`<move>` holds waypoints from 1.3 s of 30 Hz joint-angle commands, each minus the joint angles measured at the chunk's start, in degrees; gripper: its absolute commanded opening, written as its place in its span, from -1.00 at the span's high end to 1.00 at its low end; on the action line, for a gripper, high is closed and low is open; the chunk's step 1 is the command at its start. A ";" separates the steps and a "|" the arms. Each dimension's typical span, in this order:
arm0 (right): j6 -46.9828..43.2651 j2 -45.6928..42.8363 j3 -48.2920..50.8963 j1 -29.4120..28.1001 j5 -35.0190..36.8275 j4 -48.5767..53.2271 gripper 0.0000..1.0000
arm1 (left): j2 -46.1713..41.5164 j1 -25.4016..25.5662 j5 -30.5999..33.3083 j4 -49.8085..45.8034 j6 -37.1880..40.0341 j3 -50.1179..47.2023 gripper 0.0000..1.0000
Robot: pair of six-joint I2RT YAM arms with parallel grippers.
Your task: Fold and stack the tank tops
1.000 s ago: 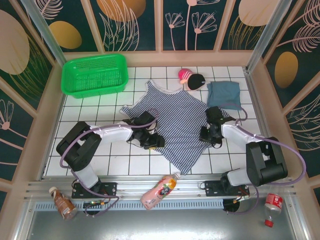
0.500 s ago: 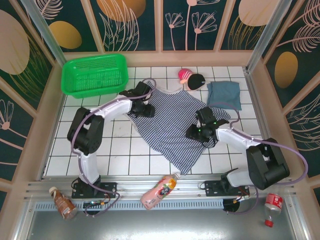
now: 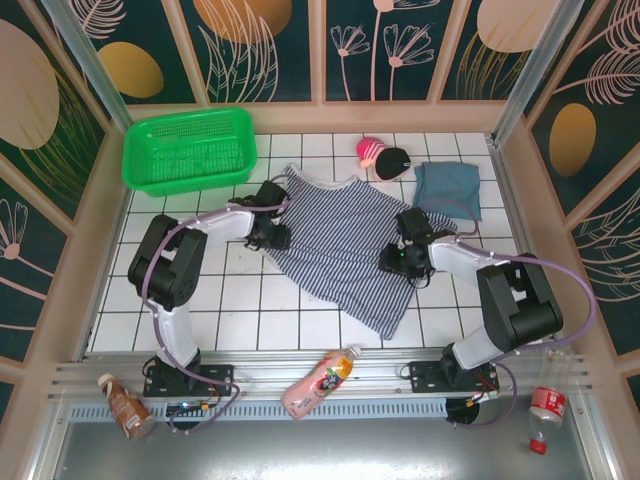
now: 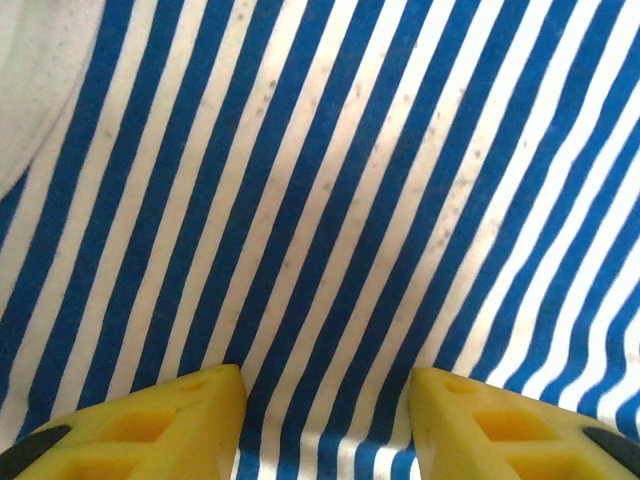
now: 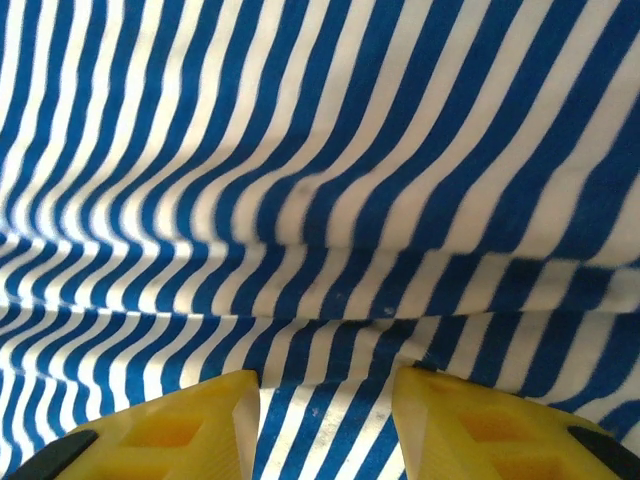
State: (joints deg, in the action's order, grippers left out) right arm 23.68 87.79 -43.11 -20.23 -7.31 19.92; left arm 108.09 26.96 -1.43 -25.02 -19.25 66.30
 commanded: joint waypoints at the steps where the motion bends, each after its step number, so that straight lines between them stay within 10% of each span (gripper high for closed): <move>1: -6.22 3.31 -2.55 1.56 6.26 3.39 0.16 | -3.19 0.82 -7.23 -4.59 -6.90 -7.04 0.02; 11: -16.30 9.80 -10.42 3.35 6.21 2.18 0.12 | -8.88 8.00 -16.01 0.12 -18.21 -15.68 0.02; 22: -9.90 5.12 -3.83 -3.60 -1.31 4.27 0.11 | -14.88 5.32 -7.91 -9.62 -14.35 -18.37 -0.02; 39: -0.85 -8.83 -2.41 -2.32 -0.80 4.53 0.08 | 11.41 -0.13 0.37 -7.69 -0.28 20.32 -0.01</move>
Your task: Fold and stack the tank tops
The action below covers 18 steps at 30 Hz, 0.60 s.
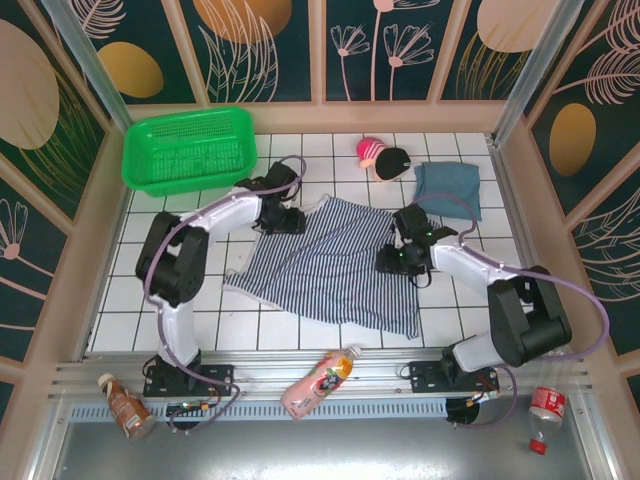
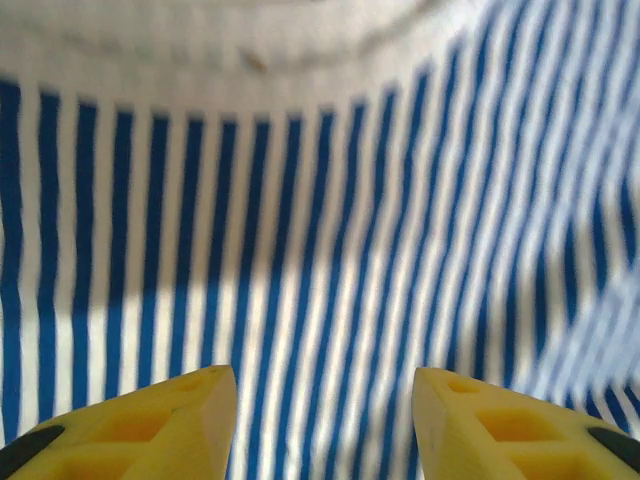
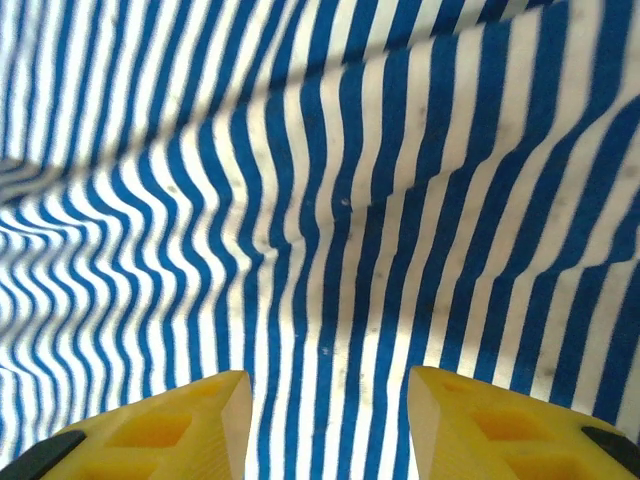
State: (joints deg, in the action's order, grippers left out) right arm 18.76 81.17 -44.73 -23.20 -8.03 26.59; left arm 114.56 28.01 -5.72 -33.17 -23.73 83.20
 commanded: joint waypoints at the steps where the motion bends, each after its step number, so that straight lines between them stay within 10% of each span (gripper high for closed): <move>1: 4.81 -2.25 -0.80 0.91 -0.28 -3.28 0.07 | 6.41 -1.33 5.98 0.82 4.72 4.21 -0.01; 18: 9.23 3.79 5.96 0.35 -1.75 -11.80 0.03 | 0.63 -8.18 12.17 2.28 1.22 -12.42 -0.01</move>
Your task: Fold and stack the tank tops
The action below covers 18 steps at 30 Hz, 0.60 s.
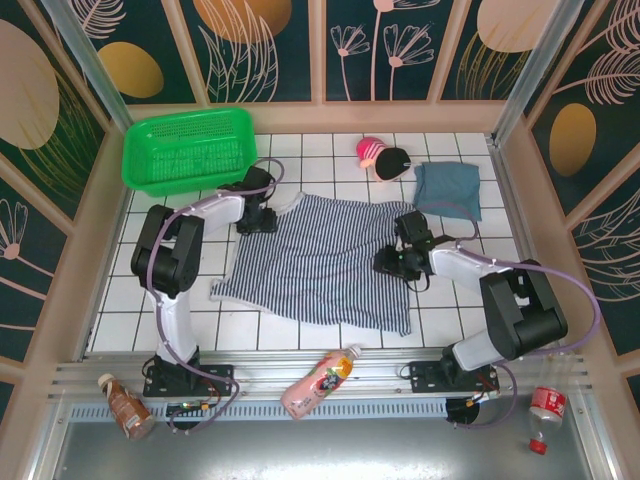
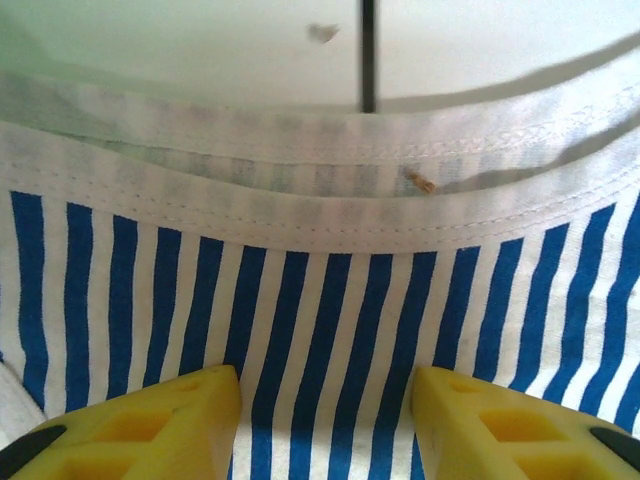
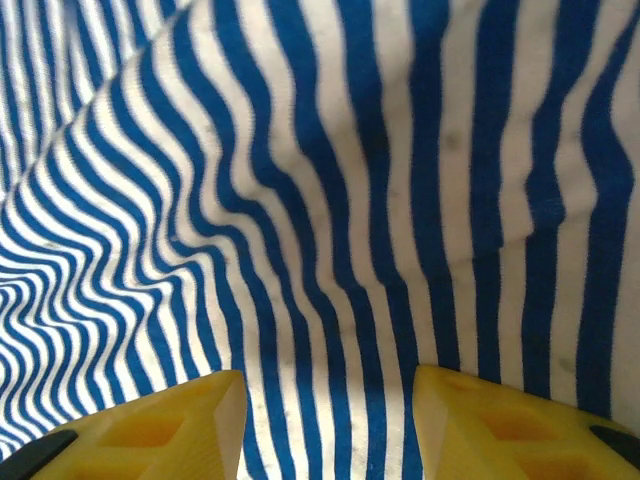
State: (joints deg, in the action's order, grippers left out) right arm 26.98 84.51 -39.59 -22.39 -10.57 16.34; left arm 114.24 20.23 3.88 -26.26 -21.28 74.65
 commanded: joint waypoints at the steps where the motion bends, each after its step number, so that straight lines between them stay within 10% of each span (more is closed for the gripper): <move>1: 0.84 0.75 0.78 -0.46 1.04 -1.53 0.03 | 0.40 -0.64 3.31 -4.78 -1.49 -4.44 -0.01; 9: -3.66 4.19 -3.23 0.22 4.27 1.27 0.02 | -2.95 -4.11 7.83 -4.86 -2.71 -6.59 -0.02; 18: -7.11 2.07 -6.43 0.31 1.76 2.69 -0.01 | -3.79 -4.38 -2.19 -3.92 -2.37 -2.03 -0.03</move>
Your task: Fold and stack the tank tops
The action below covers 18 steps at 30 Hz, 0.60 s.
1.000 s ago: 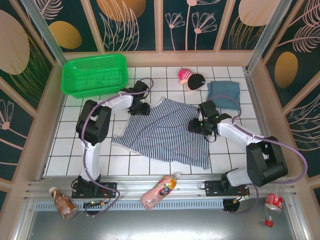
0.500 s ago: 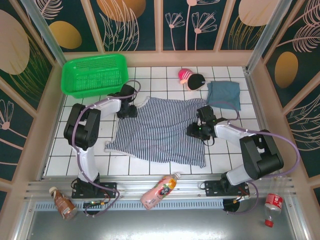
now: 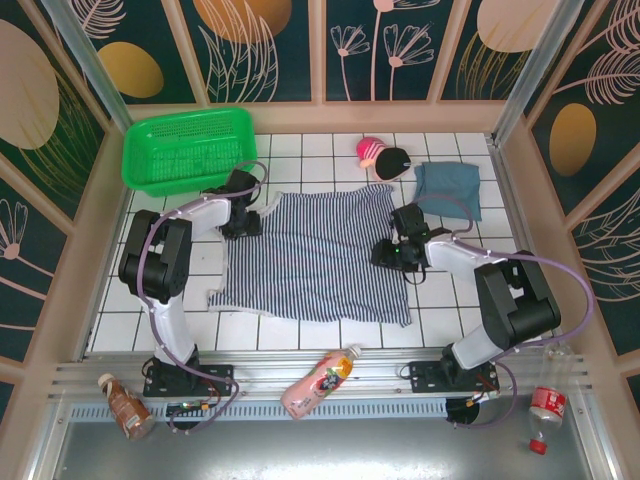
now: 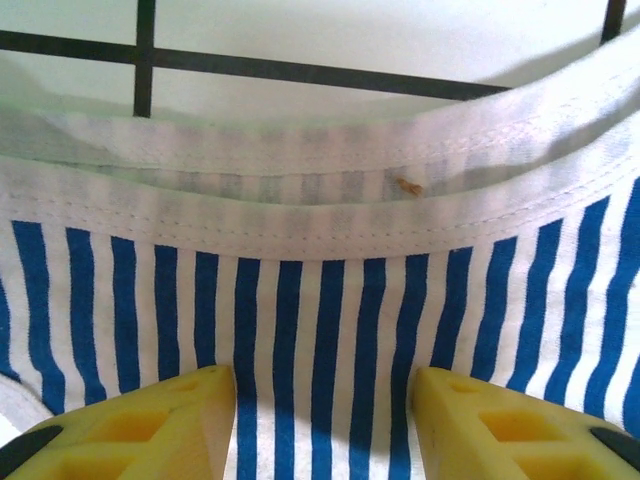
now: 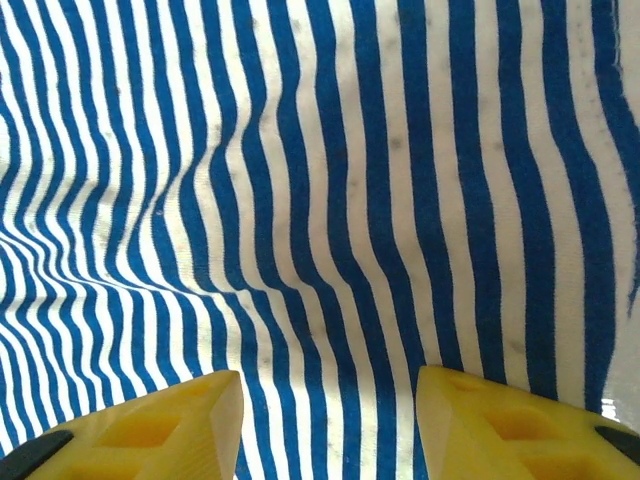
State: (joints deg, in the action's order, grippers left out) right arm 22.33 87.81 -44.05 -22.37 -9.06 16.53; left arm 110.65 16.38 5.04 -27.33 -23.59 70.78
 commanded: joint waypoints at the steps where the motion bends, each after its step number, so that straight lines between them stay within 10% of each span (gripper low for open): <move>1: -2.40 -2.24 -1.89 0.29 -0.17 2.90 -0.02 | -1.01 -0.49 -4.51 -3.13 -0.12 2.15 -0.03; 18: 9.14 -20.66 0.96 -1.03 -2.83 32.55 -0.15 | -31.50 -1.59 -5.51 -17.35 -11.53 -23.21 -0.21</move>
State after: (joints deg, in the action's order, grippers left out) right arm 29.56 68.27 -43.53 -23.88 -11.33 39.22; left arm 82.59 15.25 0.49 -39.77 -29.41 53.01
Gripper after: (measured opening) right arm 0.569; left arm 0.601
